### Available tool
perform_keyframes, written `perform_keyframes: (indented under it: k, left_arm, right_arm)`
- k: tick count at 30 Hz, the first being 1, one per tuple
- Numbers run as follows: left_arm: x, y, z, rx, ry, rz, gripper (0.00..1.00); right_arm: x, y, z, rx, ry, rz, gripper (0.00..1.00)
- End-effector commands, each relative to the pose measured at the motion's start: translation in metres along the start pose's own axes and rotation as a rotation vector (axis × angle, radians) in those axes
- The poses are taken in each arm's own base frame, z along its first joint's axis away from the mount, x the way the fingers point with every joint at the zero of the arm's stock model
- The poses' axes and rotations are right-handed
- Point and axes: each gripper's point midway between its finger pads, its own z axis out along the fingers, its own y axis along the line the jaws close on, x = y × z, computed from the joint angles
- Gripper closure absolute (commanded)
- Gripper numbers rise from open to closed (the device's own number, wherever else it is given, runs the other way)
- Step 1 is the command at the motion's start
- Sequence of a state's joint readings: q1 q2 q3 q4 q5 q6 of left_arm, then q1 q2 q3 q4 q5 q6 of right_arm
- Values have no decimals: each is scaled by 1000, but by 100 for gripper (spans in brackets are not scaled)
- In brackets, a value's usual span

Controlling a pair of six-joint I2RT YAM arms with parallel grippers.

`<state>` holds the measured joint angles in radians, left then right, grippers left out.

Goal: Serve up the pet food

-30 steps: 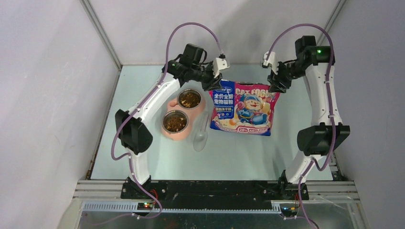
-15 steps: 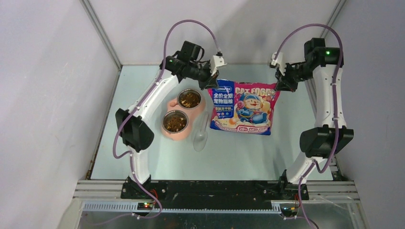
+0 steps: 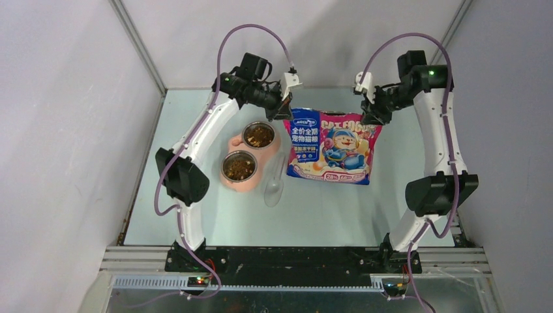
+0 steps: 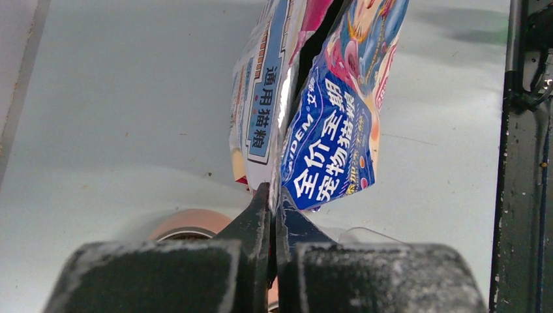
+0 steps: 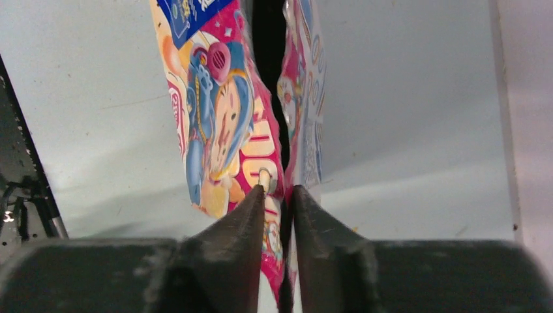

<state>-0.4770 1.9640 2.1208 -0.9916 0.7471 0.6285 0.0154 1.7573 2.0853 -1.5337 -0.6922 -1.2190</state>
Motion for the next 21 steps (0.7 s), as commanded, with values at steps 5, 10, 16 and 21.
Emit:
perform_keyframes:
  k: [5,10,16,21]
  left_arm:
    - [-22,-8,-13,6,-36,104,78]
    - [-45,-5,10,-20,-90,171,61]
    - [-48,2,31,-27,-127,158,65]
    - [-31,2,33,-27,-76,154,95]
  right_arm:
    - [-19,2,5,-21,-44,-31,100]
    - [-24,2,4,-20,-56,-53,100]
    - [-25,1,-1,-5,-62,-53,100]
    - [-20,1,-5,6,-73,-27,100]
